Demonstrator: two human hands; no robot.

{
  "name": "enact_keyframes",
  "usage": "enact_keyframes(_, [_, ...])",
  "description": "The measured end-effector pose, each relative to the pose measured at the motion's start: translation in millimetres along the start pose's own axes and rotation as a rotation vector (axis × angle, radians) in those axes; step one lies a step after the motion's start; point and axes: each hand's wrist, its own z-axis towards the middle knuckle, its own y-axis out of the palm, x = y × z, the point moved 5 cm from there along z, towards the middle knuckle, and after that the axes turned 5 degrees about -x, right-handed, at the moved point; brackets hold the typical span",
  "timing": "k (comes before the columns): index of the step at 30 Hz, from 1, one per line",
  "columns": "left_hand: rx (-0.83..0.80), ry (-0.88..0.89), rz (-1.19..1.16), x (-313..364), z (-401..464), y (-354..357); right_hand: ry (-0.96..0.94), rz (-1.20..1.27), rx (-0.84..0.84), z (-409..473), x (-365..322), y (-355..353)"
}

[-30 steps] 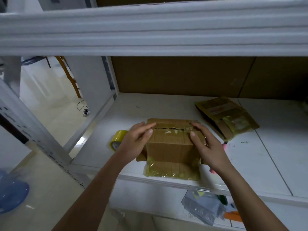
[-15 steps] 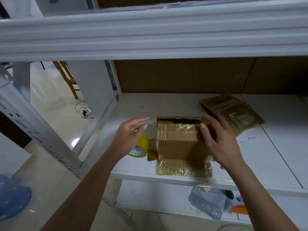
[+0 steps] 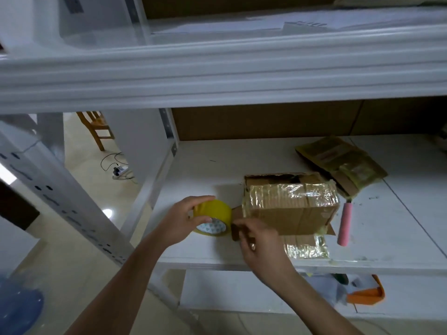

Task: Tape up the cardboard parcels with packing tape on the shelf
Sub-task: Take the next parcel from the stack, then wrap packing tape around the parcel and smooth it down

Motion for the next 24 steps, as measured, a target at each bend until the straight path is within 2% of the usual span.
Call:
enact_keyframes(3, [-0.01, 0.02, 0.002, -7.2, -1.1, -4.0, 0.145, -0.013, -0.114, 2.1, 21.2, 34.0])
enact_keyframes(5, [-0.005, 0.032, -0.012, -8.2, -1.4, -6.0, 0.164, -0.076, -0.132, 4.8, 27.5, 47.4])
enact_keyframes(18, [-0.067, 0.004, -0.182, -35.0, 1.0, -12.6, 0.37, -0.24, -0.077, 12.1, 53.0, 36.1])
enact_keyframes(21, [-0.077, 0.012, -0.216, -37.4, 2.7, -15.6, 0.355, -0.279, -0.058, 15.6, 49.8, 31.7])
enact_keyframes(24, [-0.103, 0.004, -0.288, -37.0, 6.4, -16.1, 0.224, -0.296, -0.025, 22.3, 45.0, 35.9])
